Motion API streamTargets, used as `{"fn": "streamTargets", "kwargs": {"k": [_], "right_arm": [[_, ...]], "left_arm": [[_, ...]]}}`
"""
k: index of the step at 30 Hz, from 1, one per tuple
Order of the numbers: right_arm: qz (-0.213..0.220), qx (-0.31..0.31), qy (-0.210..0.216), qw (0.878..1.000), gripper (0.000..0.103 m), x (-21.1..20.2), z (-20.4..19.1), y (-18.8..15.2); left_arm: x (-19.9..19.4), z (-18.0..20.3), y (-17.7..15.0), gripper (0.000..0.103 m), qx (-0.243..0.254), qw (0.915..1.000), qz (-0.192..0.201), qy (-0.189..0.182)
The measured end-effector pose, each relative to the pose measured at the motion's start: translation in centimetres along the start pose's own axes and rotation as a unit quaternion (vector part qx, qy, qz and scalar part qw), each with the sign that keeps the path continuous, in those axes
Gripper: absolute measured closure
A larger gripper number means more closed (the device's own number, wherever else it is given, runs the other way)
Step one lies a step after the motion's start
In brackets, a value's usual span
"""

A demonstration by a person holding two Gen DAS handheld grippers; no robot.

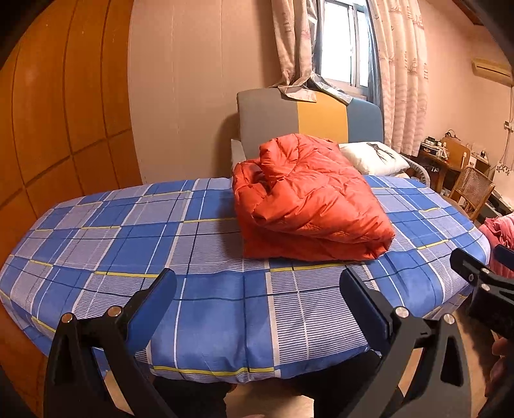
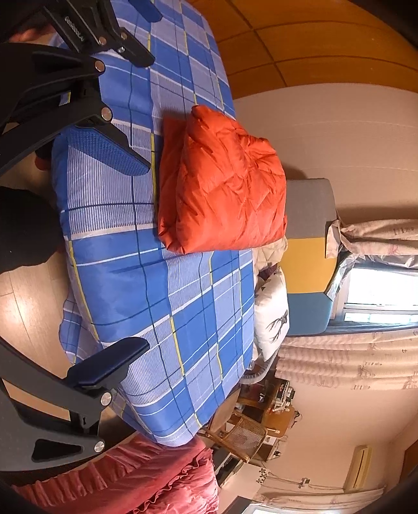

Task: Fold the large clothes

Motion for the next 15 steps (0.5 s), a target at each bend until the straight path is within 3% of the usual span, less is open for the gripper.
{"fn": "streamTargets", "kwargs": {"k": [15], "right_arm": [[-0.013, 0.002, -0.026, 1.0, 0.003, 0.1, 1.8, -0.8]], "left_arm": [[0.0, 3.0, -0.6, 0.002, 0.036, 0.9987, -0.004, -0.035]]}}
Point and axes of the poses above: each gripper's, at about its wrist camera, not at the fingertips, and x roughly the way its jaws point, z to its right, y to its top, the point moved 5 cm from there along x, roughly the way its jaws point, and after that the axes turned 10 degrees about -x, right-handed, at the moved point
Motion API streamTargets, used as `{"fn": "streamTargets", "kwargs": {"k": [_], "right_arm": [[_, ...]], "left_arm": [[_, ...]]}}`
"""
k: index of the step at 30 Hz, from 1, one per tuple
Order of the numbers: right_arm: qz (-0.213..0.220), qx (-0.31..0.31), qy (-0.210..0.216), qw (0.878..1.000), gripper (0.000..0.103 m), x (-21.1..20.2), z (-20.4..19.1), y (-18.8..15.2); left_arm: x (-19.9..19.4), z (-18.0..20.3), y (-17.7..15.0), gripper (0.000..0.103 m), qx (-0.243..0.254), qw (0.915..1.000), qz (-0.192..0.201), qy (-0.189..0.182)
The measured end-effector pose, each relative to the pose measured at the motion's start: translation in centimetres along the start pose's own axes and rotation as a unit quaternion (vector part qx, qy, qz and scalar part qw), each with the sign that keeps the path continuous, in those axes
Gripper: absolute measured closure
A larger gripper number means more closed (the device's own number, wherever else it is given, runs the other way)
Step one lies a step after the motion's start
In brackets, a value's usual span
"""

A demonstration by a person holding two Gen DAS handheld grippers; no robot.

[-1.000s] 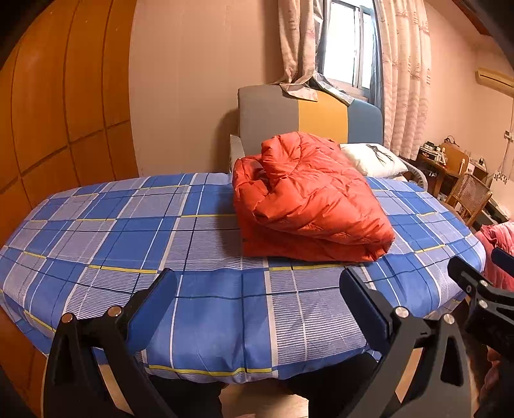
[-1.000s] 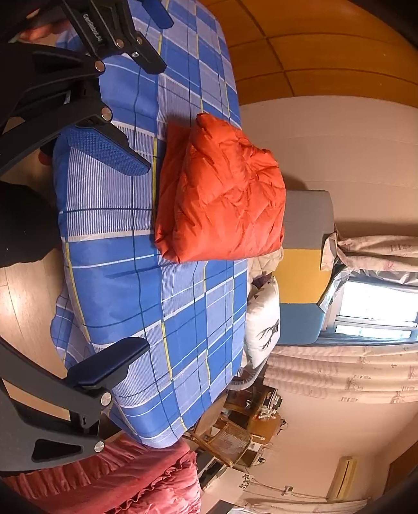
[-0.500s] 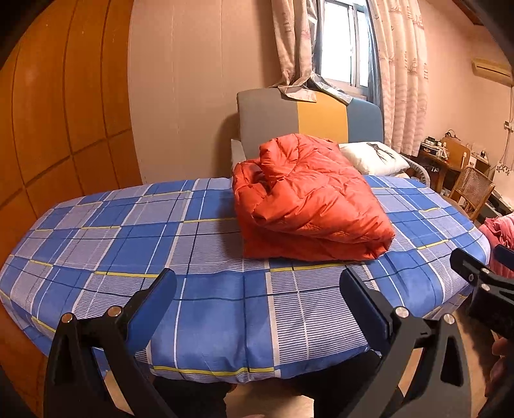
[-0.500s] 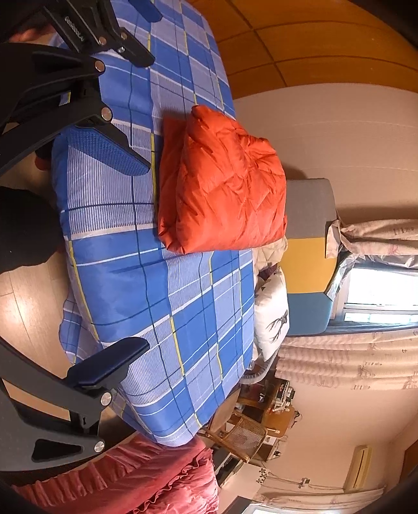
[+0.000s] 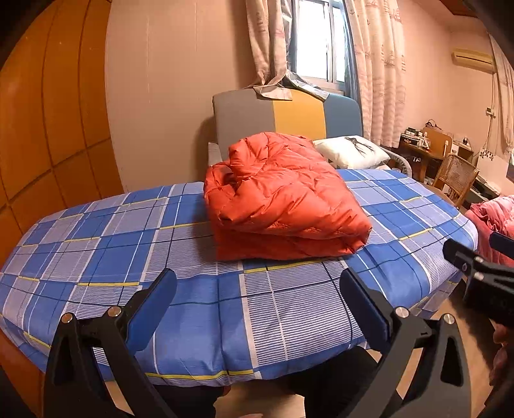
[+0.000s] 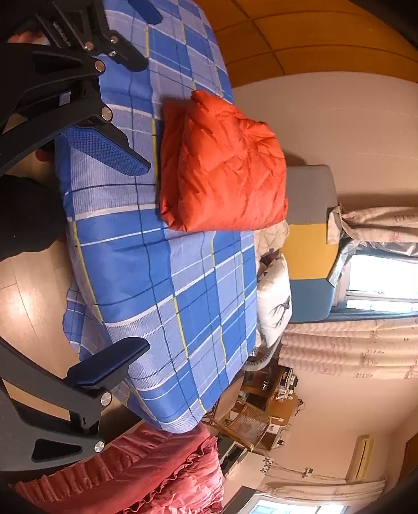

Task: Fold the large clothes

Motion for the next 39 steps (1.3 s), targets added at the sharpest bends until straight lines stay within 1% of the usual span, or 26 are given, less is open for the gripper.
{"fn": "streamTargets", "kwargs": {"k": [3, 6, 10, 17, 21, 39], "right_arm": [[-0.002, -0.005, 0.007, 1.0, 0.003, 0.1, -0.3, -0.2], [0.006, -0.009, 0.011, 1.0, 0.003, -0.3, -0.3, -0.1], [0.014, -0.019, 0.005, 1.0, 0.003, -0.7, -0.1, 0.0], [0.012, -0.023, 0.009, 1.0, 0.003, -0.3, 0.0, -0.3], [0.011, -0.016, 0.01, 1.0, 0.003, -0.3, 0.2, -0.4], [0.005, -0.03, 0.01, 0.999, 0.003, -0.1, -0.7, -0.7]], "left_arm": [[0.2, 0.0, -0.1, 0.002, -0.002, 1.0, -0.005, -0.001], [0.2, 0.0, -0.1, 0.002, -0.002, 1.0, -0.005, -0.002], [0.1, 0.5, -0.3, 0.002, 0.007, 0.9999, -0.007, -0.007], [0.0, 1.1, -0.4, 0.002, 0.013, 0.9998, -0.011, -0.01], [0.0, 1.3, -0.2, 0.002, 0.017, 0.9997, -0.014, -0.007], [-0.2, 0.8, -0.3, 0.002, 0.011, 0.9998, -0.013, -0.006]]}}
Point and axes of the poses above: each gripper's, at about its wrist camera, not at the fingertips, and x roughly the way its jaws point, z to its right, y to its top, the point moved 5 cm from there along x, roughly the way its jaws point, and after that the axes turned 10 degrees about -x, right-handed, at the moved point
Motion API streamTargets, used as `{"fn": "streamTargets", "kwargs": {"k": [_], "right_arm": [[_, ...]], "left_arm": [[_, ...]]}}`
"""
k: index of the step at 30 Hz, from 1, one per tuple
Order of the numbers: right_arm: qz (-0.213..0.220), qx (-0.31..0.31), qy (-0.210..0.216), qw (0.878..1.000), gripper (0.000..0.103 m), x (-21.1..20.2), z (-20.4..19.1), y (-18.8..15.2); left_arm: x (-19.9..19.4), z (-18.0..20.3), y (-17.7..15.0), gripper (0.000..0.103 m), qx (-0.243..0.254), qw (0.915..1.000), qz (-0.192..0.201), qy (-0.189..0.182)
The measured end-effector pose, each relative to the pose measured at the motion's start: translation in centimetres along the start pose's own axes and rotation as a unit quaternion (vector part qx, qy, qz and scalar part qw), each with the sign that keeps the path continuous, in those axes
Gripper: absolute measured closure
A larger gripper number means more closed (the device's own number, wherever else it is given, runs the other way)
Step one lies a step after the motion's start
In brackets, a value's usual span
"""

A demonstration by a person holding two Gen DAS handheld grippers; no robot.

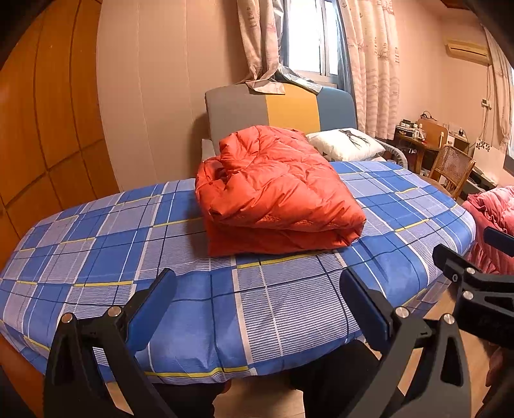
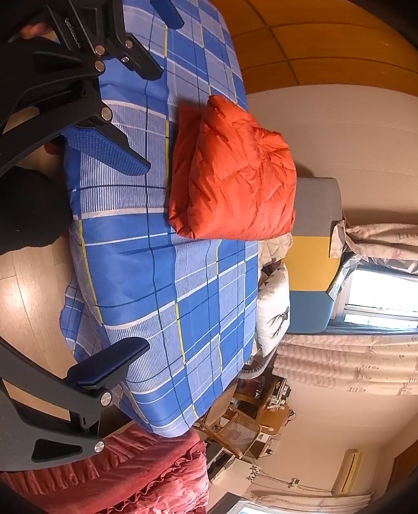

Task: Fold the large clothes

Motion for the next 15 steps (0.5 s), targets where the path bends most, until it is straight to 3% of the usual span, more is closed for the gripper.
{"fn": "streamTargets", "kwargs": {"k": [7, 15], "right_arm": [[-0.006, 0.001, -0.001, 1.0, 0.003, 0.3, 0.0, -0.3], [-0.006, 0.004, 0.004, 1.0, 0.003, 0.5, 0.0, -0.2]], "left_arm": [[-0.3, -0.1, -0.1, 0.002, -0.003, 1.0, 0.005, -0.003], [0.7, -0.9, -0.5, 0.002, -0.022, 0.9996, -0.018, 0.002]]}}
Point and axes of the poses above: each gripper's, at about its wrist camera, not at the fingertips, and x roughly the way its jaws point, z to its right, y to its top, the point moved 5 cm from there along x, roughly the way its jaws point, and after that the axes turned 10 degrees about -x, right-handed, at the moved point
